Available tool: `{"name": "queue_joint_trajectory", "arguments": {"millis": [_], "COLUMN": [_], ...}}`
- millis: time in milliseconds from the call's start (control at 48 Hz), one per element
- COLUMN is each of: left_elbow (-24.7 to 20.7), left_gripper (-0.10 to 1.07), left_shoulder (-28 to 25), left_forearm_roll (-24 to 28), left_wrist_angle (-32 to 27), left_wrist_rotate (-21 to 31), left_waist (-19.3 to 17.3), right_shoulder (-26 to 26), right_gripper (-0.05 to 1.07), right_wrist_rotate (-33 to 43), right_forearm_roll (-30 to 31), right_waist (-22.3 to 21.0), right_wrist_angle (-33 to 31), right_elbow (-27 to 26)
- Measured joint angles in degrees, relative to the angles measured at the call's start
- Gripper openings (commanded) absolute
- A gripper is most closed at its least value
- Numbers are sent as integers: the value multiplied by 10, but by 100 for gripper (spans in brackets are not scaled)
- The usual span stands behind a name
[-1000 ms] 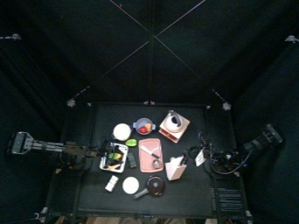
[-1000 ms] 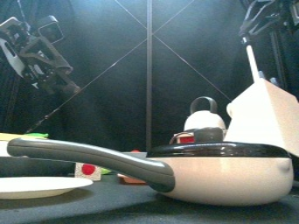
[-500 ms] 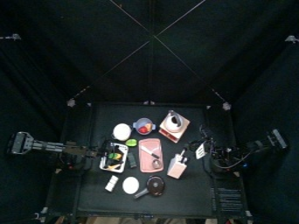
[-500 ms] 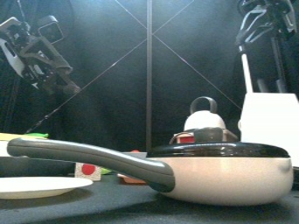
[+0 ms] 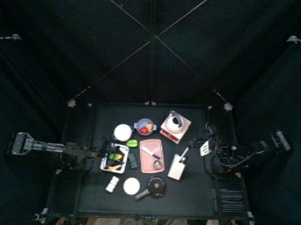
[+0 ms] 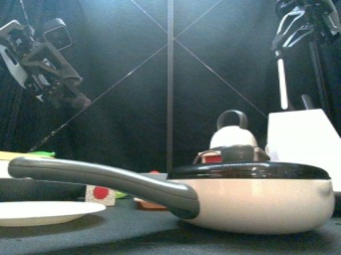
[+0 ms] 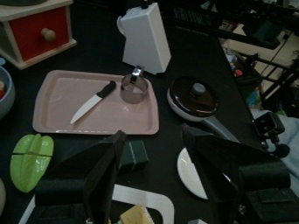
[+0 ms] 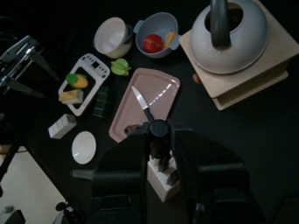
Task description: Pull out sharpener
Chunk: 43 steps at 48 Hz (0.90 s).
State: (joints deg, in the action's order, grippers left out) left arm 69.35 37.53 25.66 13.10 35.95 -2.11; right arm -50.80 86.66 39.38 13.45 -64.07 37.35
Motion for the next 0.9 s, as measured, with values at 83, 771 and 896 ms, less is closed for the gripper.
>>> {"name": "queue_joint_trajectory", "arguments": {"millis": [83, 771, 896], "left_elbow": [0, 0, 0], "left_gripper": [91, 91, 91], "left_shoulder": [0, 0, 0], "left_forearm_roll": [0, 0, 0], "left_wrist_angle": [1, 1, 0], "left_wrist_rotate": [0, 0, 0], "left_waist": [0, 0, 0], "right_shoulder": [-3, 5, 6], "right_gripper": [46, 46, 46], "right_wrist_rotate": [0, 1, 1], "right_forearm_roll": [4, 27, 20], "right_waist": [1, -23, -35], "right_wrist_angle": [-1, 159, 168], "right_elbow": [0, 20, 31]}}
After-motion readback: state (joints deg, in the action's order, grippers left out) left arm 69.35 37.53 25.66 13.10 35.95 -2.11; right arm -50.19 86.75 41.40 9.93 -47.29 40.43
